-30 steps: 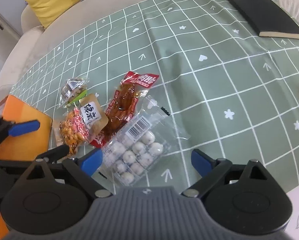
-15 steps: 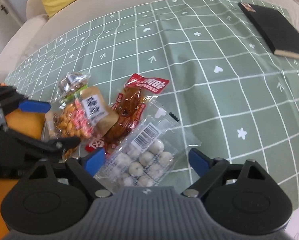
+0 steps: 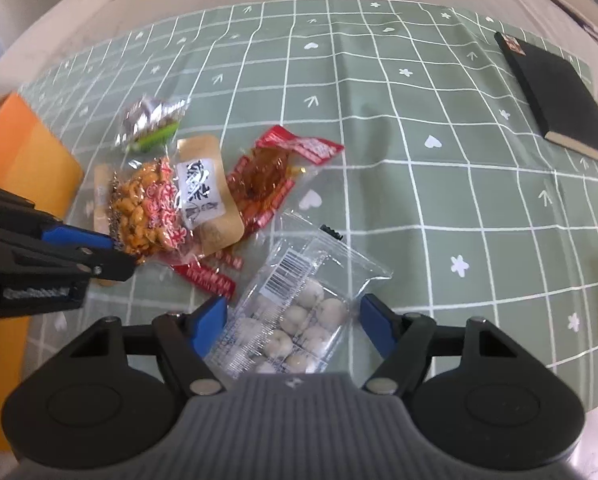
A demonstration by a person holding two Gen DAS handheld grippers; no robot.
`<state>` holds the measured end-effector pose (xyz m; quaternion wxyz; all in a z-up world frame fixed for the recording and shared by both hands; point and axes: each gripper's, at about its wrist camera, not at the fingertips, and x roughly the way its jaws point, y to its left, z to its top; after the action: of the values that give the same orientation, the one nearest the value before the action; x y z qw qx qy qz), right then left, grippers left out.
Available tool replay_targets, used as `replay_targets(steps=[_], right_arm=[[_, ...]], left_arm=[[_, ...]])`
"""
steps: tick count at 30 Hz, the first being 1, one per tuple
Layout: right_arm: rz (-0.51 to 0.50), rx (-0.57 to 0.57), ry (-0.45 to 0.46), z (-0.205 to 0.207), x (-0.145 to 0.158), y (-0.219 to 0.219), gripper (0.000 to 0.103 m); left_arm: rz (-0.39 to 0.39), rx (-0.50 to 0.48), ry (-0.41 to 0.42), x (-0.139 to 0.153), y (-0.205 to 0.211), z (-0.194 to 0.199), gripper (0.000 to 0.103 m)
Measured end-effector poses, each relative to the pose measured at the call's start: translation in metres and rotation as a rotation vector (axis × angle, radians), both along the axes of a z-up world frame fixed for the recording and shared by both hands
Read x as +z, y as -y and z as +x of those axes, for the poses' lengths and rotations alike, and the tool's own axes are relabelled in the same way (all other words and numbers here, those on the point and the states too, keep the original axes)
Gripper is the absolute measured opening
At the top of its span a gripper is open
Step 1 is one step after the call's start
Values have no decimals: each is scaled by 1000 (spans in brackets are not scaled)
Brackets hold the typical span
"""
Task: Organize snacks
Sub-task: 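Grasp the peanut packet with the left tool while the right tool grasps the quail-egg packet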
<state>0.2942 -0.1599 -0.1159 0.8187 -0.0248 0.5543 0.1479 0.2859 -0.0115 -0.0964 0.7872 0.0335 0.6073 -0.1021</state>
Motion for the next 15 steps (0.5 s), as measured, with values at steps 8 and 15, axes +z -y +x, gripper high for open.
replay_targets(steps=[8, 15], right_arm=[[-48, 54, -12, -17, 1, 10, 70], [-11, -12, -47, -18, 4, 23, 79]], left_arm=[[-71, 5, -53, -1, 0, -26, 12], [82, -106, 216, 32, 14, -37, 88]])
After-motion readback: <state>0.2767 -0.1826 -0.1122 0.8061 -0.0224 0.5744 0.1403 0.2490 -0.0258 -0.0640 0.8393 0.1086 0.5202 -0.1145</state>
